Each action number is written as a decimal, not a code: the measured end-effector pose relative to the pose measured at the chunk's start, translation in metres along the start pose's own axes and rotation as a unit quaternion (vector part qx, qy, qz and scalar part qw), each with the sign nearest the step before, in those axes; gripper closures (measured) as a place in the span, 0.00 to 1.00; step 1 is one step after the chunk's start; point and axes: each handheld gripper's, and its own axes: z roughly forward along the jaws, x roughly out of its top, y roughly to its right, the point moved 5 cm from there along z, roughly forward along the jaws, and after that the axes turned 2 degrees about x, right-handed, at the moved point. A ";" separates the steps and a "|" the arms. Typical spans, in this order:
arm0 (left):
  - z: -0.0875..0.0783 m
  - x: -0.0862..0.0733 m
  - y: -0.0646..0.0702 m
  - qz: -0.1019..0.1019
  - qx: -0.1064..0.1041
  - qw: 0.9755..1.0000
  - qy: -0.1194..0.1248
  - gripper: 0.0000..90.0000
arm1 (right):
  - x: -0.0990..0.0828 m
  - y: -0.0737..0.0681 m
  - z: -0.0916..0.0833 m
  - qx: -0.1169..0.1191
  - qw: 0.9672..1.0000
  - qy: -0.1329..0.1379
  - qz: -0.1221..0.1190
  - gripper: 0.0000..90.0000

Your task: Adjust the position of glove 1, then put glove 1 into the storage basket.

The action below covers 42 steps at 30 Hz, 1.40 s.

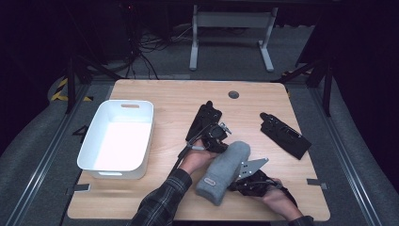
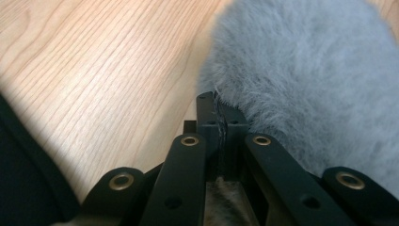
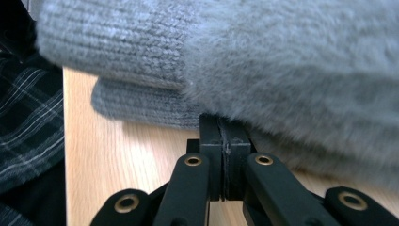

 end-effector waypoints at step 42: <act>-0.050 -0.042 0.042 -0.032 -0.003 0.999 0.033 0.15 | -0.072 0.090 -0.079 -0.228 0.961 0.053 0.146 0.30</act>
